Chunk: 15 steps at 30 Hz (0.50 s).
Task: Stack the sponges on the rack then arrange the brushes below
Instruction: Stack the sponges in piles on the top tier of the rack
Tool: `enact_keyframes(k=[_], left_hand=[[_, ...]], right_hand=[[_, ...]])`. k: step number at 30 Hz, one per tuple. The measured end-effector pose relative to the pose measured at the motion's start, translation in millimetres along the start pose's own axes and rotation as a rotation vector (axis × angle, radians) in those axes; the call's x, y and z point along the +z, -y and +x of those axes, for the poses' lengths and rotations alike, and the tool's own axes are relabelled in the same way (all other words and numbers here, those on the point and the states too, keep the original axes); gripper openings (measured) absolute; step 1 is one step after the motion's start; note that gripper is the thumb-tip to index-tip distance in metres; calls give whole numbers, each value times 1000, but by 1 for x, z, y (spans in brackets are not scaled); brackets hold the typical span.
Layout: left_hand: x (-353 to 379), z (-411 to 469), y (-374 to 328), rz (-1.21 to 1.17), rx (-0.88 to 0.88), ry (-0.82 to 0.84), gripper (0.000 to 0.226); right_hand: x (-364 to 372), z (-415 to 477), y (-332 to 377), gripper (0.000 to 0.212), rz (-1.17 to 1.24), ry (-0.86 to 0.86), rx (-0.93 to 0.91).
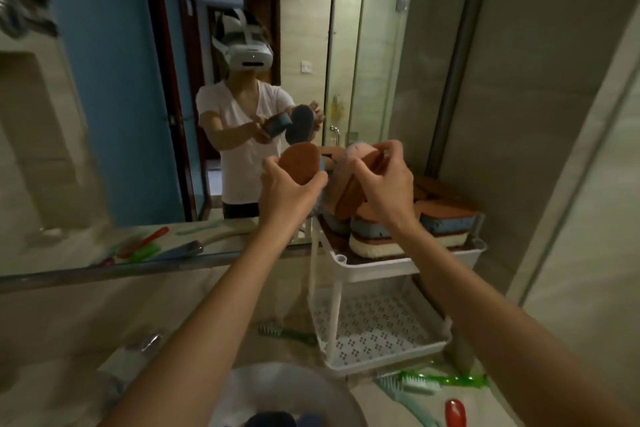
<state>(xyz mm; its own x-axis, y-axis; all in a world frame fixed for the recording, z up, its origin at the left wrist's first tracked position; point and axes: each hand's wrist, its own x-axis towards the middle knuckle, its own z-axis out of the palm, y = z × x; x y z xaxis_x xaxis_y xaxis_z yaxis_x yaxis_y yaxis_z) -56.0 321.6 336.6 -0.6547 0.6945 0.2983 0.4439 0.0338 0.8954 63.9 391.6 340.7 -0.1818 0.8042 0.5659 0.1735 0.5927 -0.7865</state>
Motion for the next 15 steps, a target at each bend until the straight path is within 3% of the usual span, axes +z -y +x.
enact_keyframes(k=[5, 11, 15], left_hand=[[26, 47, -18, 33, -119, 121, 89], [65, 79, -19, 129, -234, 127, 98], [88, 87, -14, 203, -235, 141, 94]], right_hand=[[-16, 67, -3, 36, -113, 95, 188], [-23, 125, -34, 47, -427, 196, 287], [-10, 138, -62, 44, -474, 328, 352]])
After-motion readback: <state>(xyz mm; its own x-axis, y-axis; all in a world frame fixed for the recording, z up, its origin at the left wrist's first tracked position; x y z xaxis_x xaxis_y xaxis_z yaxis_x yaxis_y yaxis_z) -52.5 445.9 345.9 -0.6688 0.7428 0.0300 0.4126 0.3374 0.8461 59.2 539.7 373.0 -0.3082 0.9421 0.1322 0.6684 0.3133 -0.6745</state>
